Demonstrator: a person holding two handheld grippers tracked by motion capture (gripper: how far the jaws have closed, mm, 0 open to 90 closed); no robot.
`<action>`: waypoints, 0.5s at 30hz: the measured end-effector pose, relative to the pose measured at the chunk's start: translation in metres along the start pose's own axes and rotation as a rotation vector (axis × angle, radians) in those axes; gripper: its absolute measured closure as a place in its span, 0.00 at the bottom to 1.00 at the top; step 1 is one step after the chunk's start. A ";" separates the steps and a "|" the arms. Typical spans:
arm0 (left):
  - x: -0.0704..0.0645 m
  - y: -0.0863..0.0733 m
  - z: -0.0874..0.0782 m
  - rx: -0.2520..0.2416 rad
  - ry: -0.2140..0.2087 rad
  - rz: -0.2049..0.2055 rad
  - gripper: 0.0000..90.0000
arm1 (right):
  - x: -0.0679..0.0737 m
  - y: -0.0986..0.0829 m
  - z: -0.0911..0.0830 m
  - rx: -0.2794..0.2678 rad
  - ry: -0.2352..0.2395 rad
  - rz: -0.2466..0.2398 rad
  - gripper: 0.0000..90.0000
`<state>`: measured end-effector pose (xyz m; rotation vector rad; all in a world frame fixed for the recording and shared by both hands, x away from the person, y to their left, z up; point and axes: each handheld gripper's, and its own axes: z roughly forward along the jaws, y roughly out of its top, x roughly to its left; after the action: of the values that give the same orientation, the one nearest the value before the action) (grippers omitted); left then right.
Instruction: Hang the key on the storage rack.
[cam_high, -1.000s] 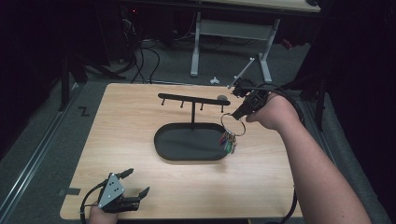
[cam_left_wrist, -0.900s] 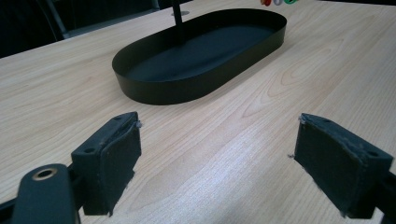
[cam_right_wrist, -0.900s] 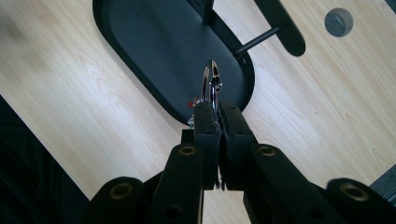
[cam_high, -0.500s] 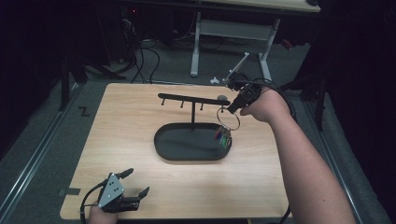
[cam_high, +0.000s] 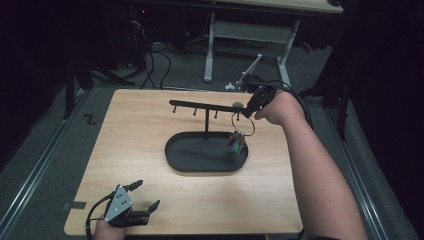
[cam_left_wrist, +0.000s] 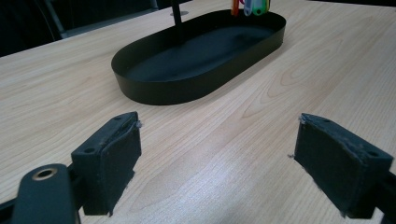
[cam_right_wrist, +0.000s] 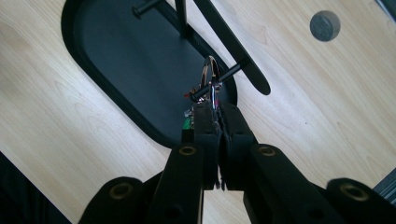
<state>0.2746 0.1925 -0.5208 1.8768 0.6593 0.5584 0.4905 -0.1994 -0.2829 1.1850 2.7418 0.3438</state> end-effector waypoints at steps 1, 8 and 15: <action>0.000 0.000 0.000 0.000 -0.001 -0.001 0.17 | 0.000 0.000 0.000 0.000 0.000 0.000 0.97; 0.000 0.000 0.000 0.003 -0.002 0.000 0.17 | -0.005 0.001 0.010 -0.003 0.012 0.015 0.97; 0.000 0.000 0.000 0.007 -0.002 0.001 0.17 | -0.005 0.006 0.017 -0.026 0.003 0.028 0.97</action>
<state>0.2748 0.1925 -0.5211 1.8840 0.6592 0.5552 0.5017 -0.1970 -0.2973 1.2185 2.7168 0.3833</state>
